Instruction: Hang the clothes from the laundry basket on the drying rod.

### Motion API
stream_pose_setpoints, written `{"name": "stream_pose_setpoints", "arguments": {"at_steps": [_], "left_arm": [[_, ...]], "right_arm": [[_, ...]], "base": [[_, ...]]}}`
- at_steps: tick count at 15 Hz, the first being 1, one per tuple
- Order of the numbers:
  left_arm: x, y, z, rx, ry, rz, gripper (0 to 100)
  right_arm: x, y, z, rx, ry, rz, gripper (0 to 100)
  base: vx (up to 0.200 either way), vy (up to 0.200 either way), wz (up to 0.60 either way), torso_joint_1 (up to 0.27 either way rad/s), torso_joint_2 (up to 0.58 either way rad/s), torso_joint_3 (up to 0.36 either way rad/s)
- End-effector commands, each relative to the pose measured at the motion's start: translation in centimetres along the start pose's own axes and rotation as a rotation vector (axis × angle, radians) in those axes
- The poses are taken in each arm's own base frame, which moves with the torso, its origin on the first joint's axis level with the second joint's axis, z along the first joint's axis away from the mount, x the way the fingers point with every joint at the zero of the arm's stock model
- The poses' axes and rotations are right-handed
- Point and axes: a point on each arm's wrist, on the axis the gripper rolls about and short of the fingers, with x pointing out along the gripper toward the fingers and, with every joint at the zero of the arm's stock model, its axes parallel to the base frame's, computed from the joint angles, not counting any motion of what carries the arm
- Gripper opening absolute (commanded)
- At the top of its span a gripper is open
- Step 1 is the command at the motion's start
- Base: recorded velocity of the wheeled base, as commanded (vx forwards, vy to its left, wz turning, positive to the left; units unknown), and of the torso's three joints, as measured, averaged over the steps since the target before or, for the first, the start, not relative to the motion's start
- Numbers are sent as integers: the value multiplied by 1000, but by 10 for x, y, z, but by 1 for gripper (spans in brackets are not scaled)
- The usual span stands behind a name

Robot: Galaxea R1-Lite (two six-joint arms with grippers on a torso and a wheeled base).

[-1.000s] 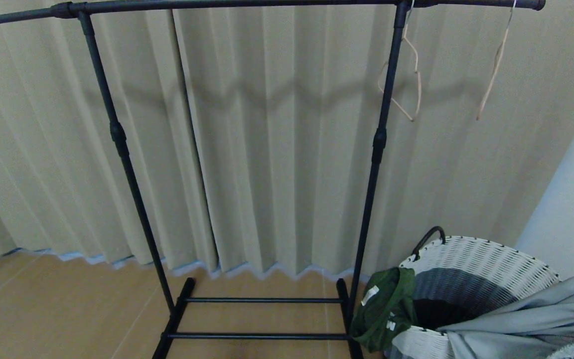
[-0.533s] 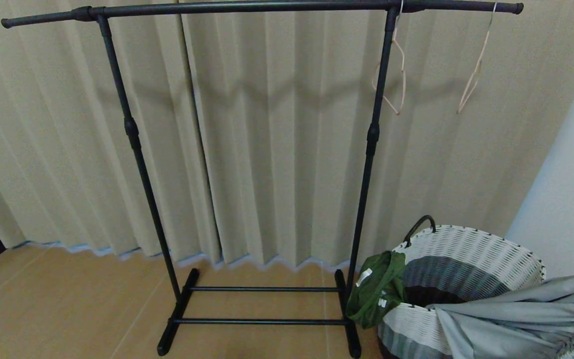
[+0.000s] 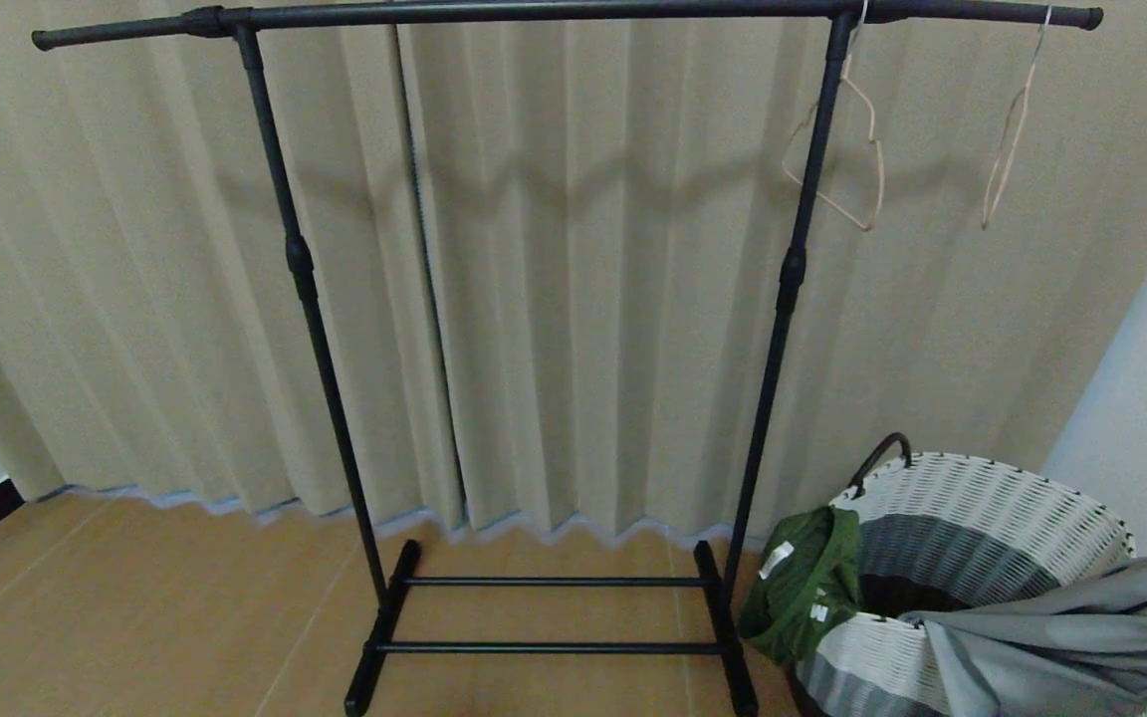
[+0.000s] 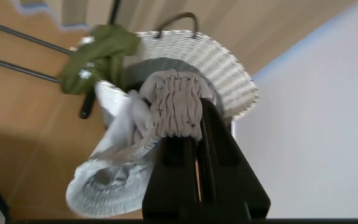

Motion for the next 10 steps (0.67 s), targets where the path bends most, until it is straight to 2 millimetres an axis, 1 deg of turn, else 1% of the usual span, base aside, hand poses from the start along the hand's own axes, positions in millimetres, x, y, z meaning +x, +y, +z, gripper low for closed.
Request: {"name": "stream_pose_setpoints", "arguments": {"at_steps": [1, 10], "left_arm": [[0, 0, 0, 0, -1, -1, 100], [0, 0, 0, 84, 3, -2, 100]], "right_arm": [[1, 0, 0, -3, 4, 9, 0], [3, 2, 0, -12, 8, 33, 0]], "base": [[0, 200, 0, 2, 2, 7], [0, 0, 0, 0, 0, 0]]}}
